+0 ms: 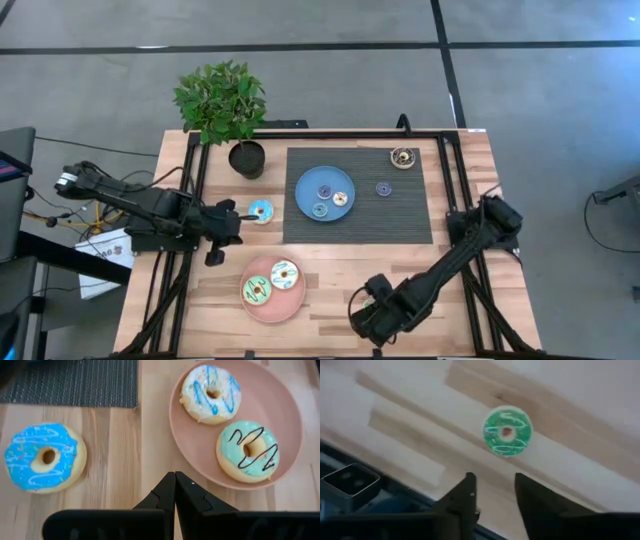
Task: Pick & Place donuts
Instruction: Put the small green donut on the blue plate
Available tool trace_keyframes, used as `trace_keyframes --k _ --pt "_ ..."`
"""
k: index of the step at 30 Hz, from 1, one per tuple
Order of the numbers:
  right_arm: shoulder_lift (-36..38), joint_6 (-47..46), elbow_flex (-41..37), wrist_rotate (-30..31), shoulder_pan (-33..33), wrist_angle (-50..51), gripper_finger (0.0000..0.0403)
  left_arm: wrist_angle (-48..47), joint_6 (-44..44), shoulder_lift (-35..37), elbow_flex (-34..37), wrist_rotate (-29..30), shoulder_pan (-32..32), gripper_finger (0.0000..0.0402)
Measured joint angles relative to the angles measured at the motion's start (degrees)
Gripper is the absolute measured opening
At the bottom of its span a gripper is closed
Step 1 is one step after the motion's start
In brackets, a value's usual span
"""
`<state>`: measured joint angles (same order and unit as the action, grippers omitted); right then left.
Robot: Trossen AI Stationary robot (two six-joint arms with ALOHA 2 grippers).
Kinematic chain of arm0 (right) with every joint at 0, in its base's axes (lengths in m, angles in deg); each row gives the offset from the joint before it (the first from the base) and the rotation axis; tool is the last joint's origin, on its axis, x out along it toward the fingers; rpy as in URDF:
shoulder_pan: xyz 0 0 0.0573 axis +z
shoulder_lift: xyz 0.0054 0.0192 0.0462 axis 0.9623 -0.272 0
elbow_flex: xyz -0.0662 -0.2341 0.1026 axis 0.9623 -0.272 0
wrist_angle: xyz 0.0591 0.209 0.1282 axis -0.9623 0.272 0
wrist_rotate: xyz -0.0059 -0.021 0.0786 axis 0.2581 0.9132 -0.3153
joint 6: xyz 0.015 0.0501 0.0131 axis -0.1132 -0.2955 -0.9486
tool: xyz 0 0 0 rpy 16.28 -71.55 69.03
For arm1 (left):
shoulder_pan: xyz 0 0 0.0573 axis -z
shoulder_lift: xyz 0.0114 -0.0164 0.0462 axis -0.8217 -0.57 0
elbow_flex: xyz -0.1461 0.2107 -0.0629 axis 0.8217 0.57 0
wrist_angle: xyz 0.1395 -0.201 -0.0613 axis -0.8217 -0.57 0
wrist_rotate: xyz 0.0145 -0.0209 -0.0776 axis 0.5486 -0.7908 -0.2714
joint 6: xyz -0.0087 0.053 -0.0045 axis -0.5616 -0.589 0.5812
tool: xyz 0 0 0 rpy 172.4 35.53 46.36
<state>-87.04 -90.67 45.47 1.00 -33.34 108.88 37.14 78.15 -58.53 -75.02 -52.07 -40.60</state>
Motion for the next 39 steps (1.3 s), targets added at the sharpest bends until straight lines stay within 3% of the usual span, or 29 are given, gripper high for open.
trace_keyframes --k 9,15,26,39 --pt "-3.17 -2.95 -0.11 0.47 -0.13 -0.71 0.0274 0.44 -0.01 -0.35 -0.02 0.05 0.00 0.0000" --pt "-5.22 -0.80 -0.24 0.27 -2.04 -0.67 0.0313 0.72 -0.03 -0.35 -0.02 0.08 -0.02 0.0000" --pt "-9.62 2.07 -0.13 -5.51 -4.29 -1.41 0.0289 0.72 0.41 -0.37 -0.02 0.68 -0.02 0.0000" --pt "-9.89 3.96 -0.13 -4.93 -4.56 -2.26 0.0184 0.72 0.42 -0.37 -0.02 0.67 -0.02 0.0000"
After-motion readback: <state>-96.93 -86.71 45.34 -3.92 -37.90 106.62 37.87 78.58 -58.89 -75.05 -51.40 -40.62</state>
